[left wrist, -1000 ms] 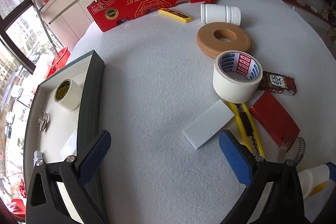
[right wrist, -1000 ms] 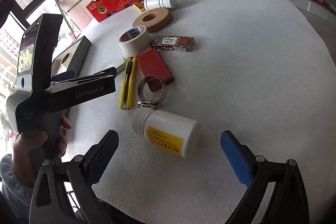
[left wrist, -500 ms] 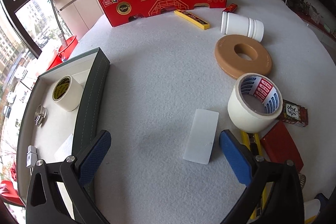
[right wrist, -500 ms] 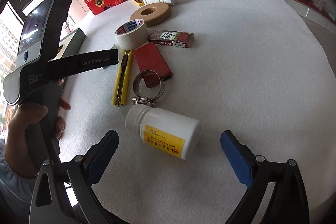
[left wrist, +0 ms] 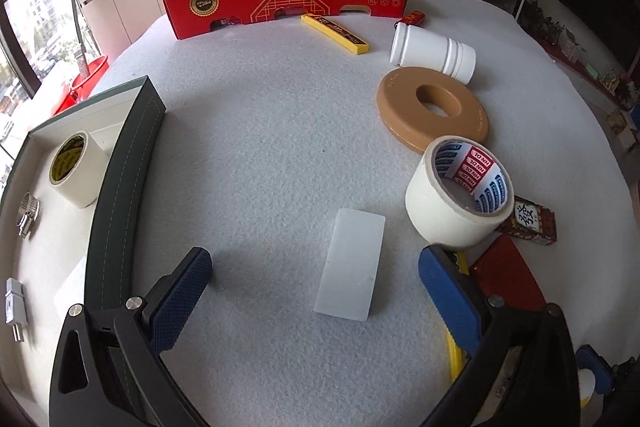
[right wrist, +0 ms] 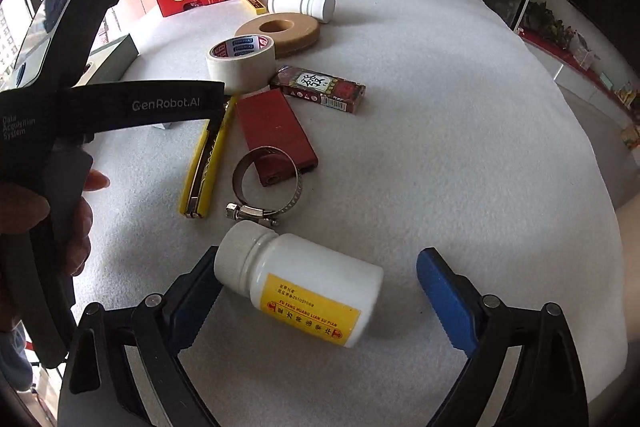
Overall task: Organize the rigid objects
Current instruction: 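Move left tool to the white rectangular block while right tool approaches the white pill bottle, then close left tool on the white block while right tool grips the pill bottle, then carry the white block in left tool while right tool carries the bottle to the tray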
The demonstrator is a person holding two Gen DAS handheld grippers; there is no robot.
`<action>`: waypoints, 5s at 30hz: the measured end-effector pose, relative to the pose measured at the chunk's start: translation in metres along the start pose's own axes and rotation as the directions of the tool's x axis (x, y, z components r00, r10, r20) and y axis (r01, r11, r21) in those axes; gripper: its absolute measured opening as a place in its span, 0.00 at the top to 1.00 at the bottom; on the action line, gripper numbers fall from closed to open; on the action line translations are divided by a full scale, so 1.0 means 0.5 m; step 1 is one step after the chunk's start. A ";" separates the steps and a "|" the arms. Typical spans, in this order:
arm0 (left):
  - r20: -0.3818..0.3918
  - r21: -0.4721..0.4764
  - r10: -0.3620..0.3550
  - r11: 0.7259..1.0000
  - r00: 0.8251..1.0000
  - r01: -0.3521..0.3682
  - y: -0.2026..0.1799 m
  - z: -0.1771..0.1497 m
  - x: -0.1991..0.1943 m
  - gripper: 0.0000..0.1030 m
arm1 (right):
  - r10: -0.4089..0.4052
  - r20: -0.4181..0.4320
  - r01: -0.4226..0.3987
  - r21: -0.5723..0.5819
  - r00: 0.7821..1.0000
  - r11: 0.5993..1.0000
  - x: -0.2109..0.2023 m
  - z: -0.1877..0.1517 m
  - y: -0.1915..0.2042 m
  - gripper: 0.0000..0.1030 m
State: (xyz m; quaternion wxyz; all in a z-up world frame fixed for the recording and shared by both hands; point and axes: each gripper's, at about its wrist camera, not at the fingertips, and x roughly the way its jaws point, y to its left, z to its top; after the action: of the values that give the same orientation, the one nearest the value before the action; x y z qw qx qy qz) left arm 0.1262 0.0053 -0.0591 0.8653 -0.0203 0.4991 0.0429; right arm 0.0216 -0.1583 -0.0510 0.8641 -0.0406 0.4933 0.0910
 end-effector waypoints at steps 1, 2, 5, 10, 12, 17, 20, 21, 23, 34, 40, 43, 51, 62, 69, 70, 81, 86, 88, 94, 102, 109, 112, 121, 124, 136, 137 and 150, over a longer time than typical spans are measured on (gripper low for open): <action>-0.003 0.005 0.004 1.000 1.000 -0.004 -0.004 -0.001 -0.002 0.00 | 0.002 0.004 -0.002 -0.008 1.000 1.000 -0.003 0.000 -0.002 0.31; -0.009 0.006 -0.003 1.000 1.000 0.003 -0.007 -0.003 -0.004 0.03 | 0.008 -0.001 -0.008 -0.014 1.000 1.000 -0.003 -0.001 -0.005 0.31; -0.006 0.023 -0.037 0.999 0.999 0.037 -0.013 -0.007 -0.015 0.17 | 0.016 -0.002 -0.016 -0.023 1.000 1.000 -0.004 -0.004 -0.010 0.31; 0.001 0.073 -0.074 0.995 0.997 0.074 -0.028 -0.018 -0.042 0.73 | 0.013 0.017 -0.013 -0.011 1.000 1.000 -0.011 0.004 -0.023 0.31; -0.015 0.055 -0.098 0.994 0.995 0.099 -0.022 -0.020 -0.048 0.76 | 0.014 0.033 -0.014 -0.002 0.999 1.000 -0.020 0.005 -0.029 0.31; 0.001 -0.015 -0.156 0.988 0.988 0.156 0.001 -0.037 -0.086 0.76 | 0.027 0.063 -0.028 0.012 0.998 1.000 -0.039 0.004 -0.037 0.31; 0.036 -0.009 -0.158 0.987 0.987 0.159 0.001 -0.056 -0.128 0.76 | 0.035 0.072 -0.037 0.018 0.997 0.999 -0.046 0.005 -0.041 0.31; 0.047 -0.010 -0.162 0.987 0.986 0.163 0.001 -0.063 -0.141 0.76 | 0.037 0.075 -0.039 0.021 0.996 0.999 -0.049 0.004 -0.044 0.31; 0.069 -0.011 -0.167 0.986 0.984 0.168 -0.001 -0.076 -0.166 0.76 | 0.041 0.080 -0.043 0.026 0.996 0.999 -0.054 0.004 -0.046 0.31; 0.142 -0.004 -0.201 0.979 0.969 0.204 0.011 -0.106 -0.253 0.76 | 0.051 0.098 -0.054 0.029 0.994 0.998 -0.080 0.013 -0.044 0.31; 0.184 -0.054 -0.187 0.978 0.965 0.200 0.053 -0.110 -0.287 0.76 | 0.067 0.112 -0.065 -0.021 0.991 0.998 -0.097 0.029 -0.013 0.31; 0.213 -0.081 -0.162 0.980 0.963 0.183 0.081 -0.115 -0.309 0.76 | 0.081 0.123 -0.075 -0.057 0.989 0.996 -0.105 0.043 0.013 0.31; 0.282 -0.188 -0.079 0.973 0.956 0.135 0.178 -0.125 -0.356 0.76 | 0.158 0.164 -0.126 -0.187 0.974 0.974 -0.133 0.104 0.117 0.31; 0.322 -0.353 0.079 0.935 0.943 0.042 0.338 -0.132 -0.396 0.76 | 0.322 0.165 -0.242 -0.377 0.932 0.894 -0.163 0.178 0.304 0.31; 0.303 -0.432 0.178 0.901 0.936 -0.031 0.416 -0.139 -0.390 0.76 | 0.371 0.150 -0.264 -0.471 0.916 0.842 -0.159 0.203 0.400 0.31; 0.299 -0.438 0.183 0.898 0.936 -0.036 0.423 -0.140 -0.387 0.76 | 0.375 0.147 -0.266 -0.479 0.915 0.837 -0.157 0.206 0.409 0.31; 0.256 -0.452 0.206 0.889 0.944 -0.072 0.452 -0.143 -0.351 0.76 | 0.388 0.139 -0.264 -0.526 0.911 0.808 -0.138 0.230 0.474 0.31; 0.237 -0.456 0.209 0.886 0.949 -0.082 0.458 -0.136 -0.330 0.76 | 0.385 0.125 -0.269 -0.524 0.914 0.808 -0.128 0.235 0.486 0.31; 0.231 -0.457 0.207 0.886 0.951 -0.082 0.461 -0.135 -0.324 0.76 | 0.381 0.123 -0.266 -0.524 0.916 0.809 -0.122 0.239 0.487 0.31; 0.217 -0.455 0.209 0.886 0.953 -0.091 0.465 -0.132 -0.307 0.76 | 0.371 0.108 -0.267 -0.514 0.923 0.815 -0.104 0.247 0.491 0.31; 0.196 -0.443 0.205 0.891 0.959 -0.100 0.467 -0.122 -0.280 0.76 | 0.356 0.087 -0.265 -0.512 0.930 0.817 -0.082 0.250 0.501 0.31; 0.176 -0.446 0.200 0.889 0.964 -0.103 0.474 -0.115 -0.250 0.76 | 0.354 0.045 -0.289 -0.489 0.934 0.823 -0.053 0.256 0.506 0.31; 0.161 -0.447 0.194 0.888 0.968 -0.103 0.479 -0.111 -0.231 0.76 | 0.358 0.028 -0.302 -0.476 0.933 0.826 -0.040 0.262 0.506 0.31; 0.125 -0.426 0.213 0.894 0.969 -0.141 0.481 -0.090 -0.184 0.76 | 0.396 -0.050 -0.380 -0.410 0.917 0.829 0.009 0.285 0.513 0.31; 0.107 -0.431 0.201 0.892 0.974 -0.137 0.486 -0.095 -0.167 0.76 | 0.398 -0.067 -0.392 -0.386 0.915 0.835 0.023 0.289 0.515 0.31; 0.069 -0.422 0.193 0.895 0.979 -0.147 0.484 -0.105 -0.144 0.76 | 0.372 -0.095 -0.379 -0.377 0.923 0.845 0.058 0.285 0.513 0.31; 0.069 -0.421 0.193 0.895 0.979 -0.147 0.483 -0.105 -0.143 0.76 | 0.371 -0.097 -0.379 -0.376 0.924 0.845 0.059 0.284 0.513 0.31; 0.062 -0.412 0.182 0.900 0.981 -0.141 0.477 -0.106 -0.140 0.76 | 0.363 -0.094 -0.371 -0.373 0.927 0.851 0.065 0.284 0.512 0.31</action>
State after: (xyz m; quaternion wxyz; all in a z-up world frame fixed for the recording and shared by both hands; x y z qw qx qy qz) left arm 0.0234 0.2350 -0.0233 0.8593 -0.1557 0.4355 0.2182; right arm 0.1073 0.1190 -0.0015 0.8009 -0.1149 0.4732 0.3485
